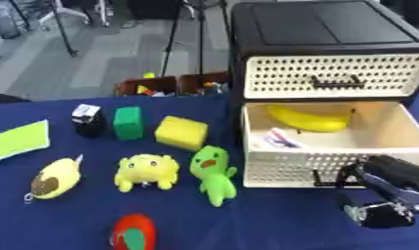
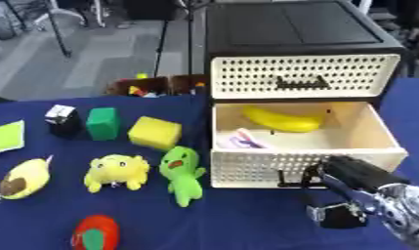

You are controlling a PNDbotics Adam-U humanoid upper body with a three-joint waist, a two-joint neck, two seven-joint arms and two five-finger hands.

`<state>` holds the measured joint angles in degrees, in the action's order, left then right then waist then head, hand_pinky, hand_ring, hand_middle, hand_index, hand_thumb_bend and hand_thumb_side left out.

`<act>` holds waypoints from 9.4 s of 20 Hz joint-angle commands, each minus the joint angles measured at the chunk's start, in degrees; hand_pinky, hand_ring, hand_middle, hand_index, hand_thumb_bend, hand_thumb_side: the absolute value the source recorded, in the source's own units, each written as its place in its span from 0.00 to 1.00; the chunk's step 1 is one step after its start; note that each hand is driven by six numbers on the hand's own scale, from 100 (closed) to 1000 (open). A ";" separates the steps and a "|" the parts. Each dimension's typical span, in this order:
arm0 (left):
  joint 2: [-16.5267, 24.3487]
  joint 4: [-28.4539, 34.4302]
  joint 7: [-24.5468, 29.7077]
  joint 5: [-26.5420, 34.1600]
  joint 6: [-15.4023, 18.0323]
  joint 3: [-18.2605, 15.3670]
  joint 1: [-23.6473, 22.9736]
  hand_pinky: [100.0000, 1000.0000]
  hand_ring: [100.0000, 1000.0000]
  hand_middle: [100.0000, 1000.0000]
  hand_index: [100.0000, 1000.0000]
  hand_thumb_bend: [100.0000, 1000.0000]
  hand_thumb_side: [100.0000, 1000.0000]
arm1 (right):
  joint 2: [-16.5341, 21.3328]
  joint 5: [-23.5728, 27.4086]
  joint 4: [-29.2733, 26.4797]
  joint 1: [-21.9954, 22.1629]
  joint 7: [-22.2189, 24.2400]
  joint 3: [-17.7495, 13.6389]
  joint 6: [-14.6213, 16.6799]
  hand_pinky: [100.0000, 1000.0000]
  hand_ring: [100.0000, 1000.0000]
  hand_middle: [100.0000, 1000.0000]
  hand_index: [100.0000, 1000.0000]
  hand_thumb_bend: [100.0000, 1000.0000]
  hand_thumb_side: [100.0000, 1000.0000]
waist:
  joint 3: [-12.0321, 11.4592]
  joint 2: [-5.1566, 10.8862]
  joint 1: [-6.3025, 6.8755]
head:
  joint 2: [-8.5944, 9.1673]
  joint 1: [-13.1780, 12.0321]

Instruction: Pick up objects from table and place into drawer.

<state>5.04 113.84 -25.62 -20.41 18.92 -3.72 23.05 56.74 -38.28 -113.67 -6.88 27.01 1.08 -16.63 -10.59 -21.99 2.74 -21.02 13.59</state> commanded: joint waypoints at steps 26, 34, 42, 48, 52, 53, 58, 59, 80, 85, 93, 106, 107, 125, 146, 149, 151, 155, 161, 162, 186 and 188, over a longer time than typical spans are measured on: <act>0.28 0.75 -0.34 -0.18 -0.18 -0.49 0.12 0.42 0.71 0.70 0.90 0.11 0.78 | -2.53 -2.32 -0.92 4.52 -1.37 1.17 2.12 0.00 0.09 0.02 0.58 0.00 0.18 | 1.28 1.29 0.58 | 0.44 -0.52; 0.18 0.75 -0.36 -0.10 -0.21 -0.48 0.03 0.42 0.71 0.70 0.90 0.11 0.78 | -2.89 -2.32 -0.92 4.50 -2.10 1.33 2.39 0.00 0.08 0.02 0.82 0.00 0.18 | 1.46 1.15 0.72 | 0.33 -0.54; 0.16 0.75 -0.33 -0.03 -0.36 -0.42 -0.20 0.42 0.71 0.70 0.90 0.10 0.78 | -2.47 0.33 -0.92 3.28 -4.69 0.81 3.49 0.00 0.07 0.02 0.87 0.00 0.19 | 1.54 1.20 0.74 | 0.16 -0.39; 0.17 0.75 -0.33 -0.01 -0.49 -0.45 -0.31 0.42 0.71 0.70 0.90 0.10 0.78 | -2.20 1.74 -0.92 2.81 -6.57 -0.47 5.50 0.00 0.07 0.02 0.87 0.00 0.20 | 1.65 1.24 0.63 | 0.03 -0.55; 0.14 0.75 -0.33 -0.02 -0.53 -0.45 -0.39 0.42 0.71 0.70 0.90 0.10 0.78 | -2.73 1.60 -0.92 2.59 -8.42 -1.39 7.14 0.00 0.08 0.03 0.88 0.00 0.20 | 1.81 1.22 0.62 | 0.05 -0.63; 0.15 0.75 -0.33 -0.02 -0.54 -0.46 -0.40 0.42 0.71 0.70 0.90 0.10 0.78 | -2.84 1.39 -0.92 2.60 -8.85 -1.66 7.42 0.00 0.08 0.03 0.88 0.00 0.21 | 1.83 1.22 0.63 | 0.06 -0.67; 0.16 0.75 -0.31 0.00 -0.52 -0.48 -0.44 0.42 0.71 0.70 0.90 0.10 0.78 | -2.67 -1.67 -0.92 3.09 -9.94 -2.56 7.50 0.00 0.09 0.05 0.96 0.00 0.26 | 1.93 1.17 0.55 | 0.02 -0.80; 0.19 0.75 -0.30 0.01 -0.51 -0.48 -0.44 0.42 0.71 0.70 0.90 0.10 0.78 | -2.37 -2.72 -0.92 3.26 -9.74 -2.76 7.24 0.00 0.10 0.06 0.97 0.00 0.28 | 1.95 1.17 0.53 | 0.03 -0.83; 0.42 0.75 -0.22 -0.06 -0.61 -0.48 -0.53 0.42 0.71 0.69 0.88 0.10 0.78 | 0.52 -0.49 -0.92 3.30 -7.99 -6.26 12.29 0.00 0.14 0.20 1.00 0.00 0.74 | 2.12 1.40 0.01 | -0.38 -1.58; 0.46 0.75 -0.28 -0.12 -0.68 -0.54 -0.54 0.42 0.71 0.69 0.88 0.09 0.78 | 0.52 -0.97 -0.92 4.16 -9.34 -6.90 13.23 0.00 0.15 0.21 1.00 0.00 0.77 | 2.30 1.44 0.04 | -0.26 -1.69; 0.52 0.75 -0.37 -0.19 -0.76 -0.64 -0.66 0.42 0.71 0.69 0.88 0.09 0.78 | 0.17 0.26 -0.92 2.99 -13.27 -9.73 15.21 0.00 0.14 0.21 1.00 0.00 0.79 | 2.46 1.39 0.23 | 0.09 -1.93; 0.62 0.75 -0.93 -0.40 -1.05 -0.95 -0.65 0.42 0.71 0.69 0.88 0.09 0.78 | -4.26 7.67 -0.92 -2.21 -47.60 -13.87 25.12 0.00 0.14 0.20 0.96 0.00 0.78 | 2.44 0.65 1.07 | -0.16 -6.42; 0.57 0.75 -0.90 -0.37 -1.05 -0.90 -0.65 0.42 0.71 0.69 0.88 0.09 0.77 | -4.70 6.82 -0.92 -2.07 -46.96 -13.36 24.56 0.00 0.14 0.20 0.96 0.00 0.78 | 2.44 0.55 1.11 | -0.16 -6.27; 6.72 0.75 -1.19 -6.63 -7.31 -2.43 1.12 0.40 0.72 0.72 0.90 0.23 0.75 | -10.52 16.81 -0.92 -9.36 -78.97 -22.71 51.01 0.31 0.57 0.52 0.81 0.00 0.83 | 3.19 1.02 2.39 | -4.90 -11.09; 43.88 -11.06 37.96 -24.51 -23.27 3.63 10.25 0.68 0.91 0.94 1.00 0.35 0.91 | -14.07 20.23 -0.92 -7.78 -78.98 -23.75 58.98 0.38 0.59 0.57 0.78 0.00 0.78 | 6.11 4.20 2.85 | -7.87 -13.02; 46.62 -13.96 45.91 -24.66 -20.69 5.33 12.29 0.74 0.92 0.96 1.00 0.35 0.89 | -14.19 20.24 -0.92 -7.51 -78.98 -23.46 58.82 0.38 0.58 0.56 0.77 0.00 0.78 | 6.60 4.48 2.97 | -8.00 -13.21; 48.08 -15.55 50.30 -25.31 -19.42 6.16 13.40 0.77 0.93 0.96 1.00 0.39 0.88 | -14.22 20.03 -0.92 -7.35 -78.98 -23.20 58.71 0.38 0.58 0.55 0.75 0.00 0.77 | 6.86 4.61 3.04 | -8.00 -13.44; 49.53 -19.20 56.97 -26.17 -18.54 7.55 15.51 0.85 0.95 0.97 1.00 0.50 0.86 | -14.07 20.01 -0.92 -7.33 -78.98 -22.95 58.50 0.38 0.57 0.55 0.75 0.00 0.76 | 7.13 4.81 3.16 | -7.70 -13.71; 49.19 -25.78 62.46 -22.42 -18.96 10.09 18.55 0.84 0.95 0.97 1.00 0.59 0.83 | -14.04 20.22 -0.92 -7.37 -78.98 -22.66 58.51 0.38 0.57 0.55 0.75 0.00 0.75 | 7.53 4.85 3.24 | -7.11 -14.31; 48.98 -26.92 63.01 -22.03 -19.09 10.54 19.14 0.83 0.95 0.96 1.00 0.60 0.82 | -14.09 20.20 -0.92 -7.33 -78.98 -22.56 58.47 0.38 0.57 0.55 0.75 0.00 0.75 | 7.59 4.83 3.26 | -6.98 -14.39; 36.77 -51.20 66.54 -19.19 -26.55 17.43 31.53 0.42 0.61 0.67 1.00 0.67 0.56 | -16.19 19.26 -0.92 -7.62 -78.98 -19.45 56.60 0.38 0.55 0.53 0.71 0.00 0.73 | 9.75 3.76 3.99 | -5.51 -16.13; 36.00 -53.16 67.19 -19.72 -26.90 17.37 31.96 0.43 0.62 0.68 1.00 0.68 0.56 | -16.26 19.32 -0.92 -7.69 -78.98 -19.37 56.48 0.38 0.55 0.52 0.70 0.00 0.73 | 9.93 3.72 4.07 | -5.38 -16.24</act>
<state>39.96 61.36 41.32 -39.63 -7.64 13.99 53.78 39.51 -18.63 -114.30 -14.10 -41.94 -18.04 30.14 -0.64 -19.24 7.01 -27.02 -2.42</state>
